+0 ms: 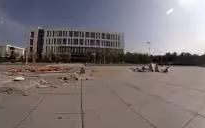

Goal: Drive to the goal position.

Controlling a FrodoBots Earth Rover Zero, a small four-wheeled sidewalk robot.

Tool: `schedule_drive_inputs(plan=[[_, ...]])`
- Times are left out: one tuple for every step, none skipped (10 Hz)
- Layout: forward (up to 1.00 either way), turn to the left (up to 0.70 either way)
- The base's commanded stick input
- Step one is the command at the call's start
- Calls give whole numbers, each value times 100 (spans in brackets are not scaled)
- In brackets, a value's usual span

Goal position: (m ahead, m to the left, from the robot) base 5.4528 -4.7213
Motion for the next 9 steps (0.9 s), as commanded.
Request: schedule_drive_inputs(plan=[[70,-34],[70,-34],[70,-34],[70,-34],[70,-34],[70,-34],[70,-34],[70,-34],[70,-34]])
